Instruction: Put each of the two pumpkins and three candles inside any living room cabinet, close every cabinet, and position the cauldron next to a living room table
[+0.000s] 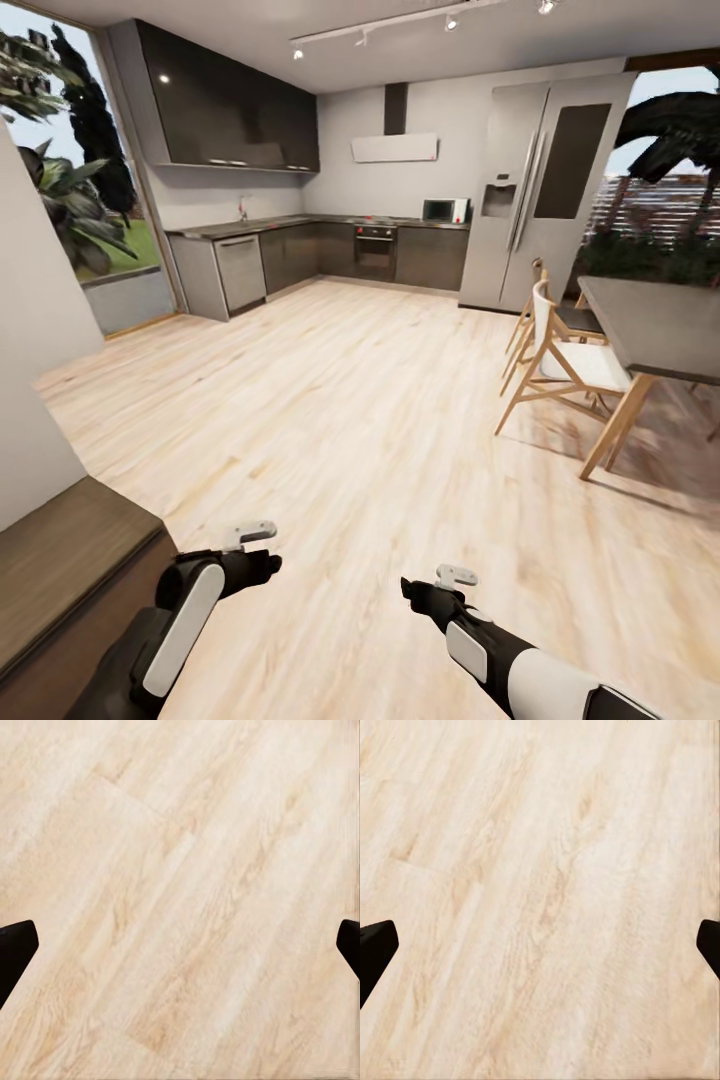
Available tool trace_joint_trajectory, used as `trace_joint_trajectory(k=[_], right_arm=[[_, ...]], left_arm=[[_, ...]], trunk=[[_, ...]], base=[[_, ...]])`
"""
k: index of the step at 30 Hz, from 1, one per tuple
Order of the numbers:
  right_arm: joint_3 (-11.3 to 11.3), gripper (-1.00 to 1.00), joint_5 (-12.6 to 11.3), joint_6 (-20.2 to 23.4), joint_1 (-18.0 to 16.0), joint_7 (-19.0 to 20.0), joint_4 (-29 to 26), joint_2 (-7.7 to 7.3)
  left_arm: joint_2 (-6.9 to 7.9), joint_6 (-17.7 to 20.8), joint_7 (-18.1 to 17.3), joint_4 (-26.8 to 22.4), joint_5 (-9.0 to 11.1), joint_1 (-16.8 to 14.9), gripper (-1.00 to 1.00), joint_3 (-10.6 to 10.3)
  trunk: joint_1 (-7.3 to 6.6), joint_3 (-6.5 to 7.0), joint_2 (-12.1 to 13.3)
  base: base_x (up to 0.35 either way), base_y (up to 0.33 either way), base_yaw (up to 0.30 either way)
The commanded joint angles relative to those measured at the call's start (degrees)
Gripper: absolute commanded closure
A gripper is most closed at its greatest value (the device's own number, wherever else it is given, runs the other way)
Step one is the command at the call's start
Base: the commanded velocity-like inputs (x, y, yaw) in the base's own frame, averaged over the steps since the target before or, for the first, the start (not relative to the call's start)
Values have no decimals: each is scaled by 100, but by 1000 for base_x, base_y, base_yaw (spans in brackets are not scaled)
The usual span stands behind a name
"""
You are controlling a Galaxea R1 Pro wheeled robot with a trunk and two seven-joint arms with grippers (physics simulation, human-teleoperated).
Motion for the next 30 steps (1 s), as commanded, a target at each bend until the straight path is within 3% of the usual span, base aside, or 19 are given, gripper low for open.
trace_joint_trajectory(k=[1, 30], right_arm=[[48, -100, -61, -22, -6, 3, 6, 2], [48, -100, -52, -22, -6, 3, 6, -6]], left_arm=[[7, 8, 60, -5, 58, -2, -100, -15], [4, 8, 60, 8, 60, -1, -100, -39]], trunk=[[-1, -3, -3], [-1, 64, -3]], base=[[0, 0, -292], [0, 0, -292]])
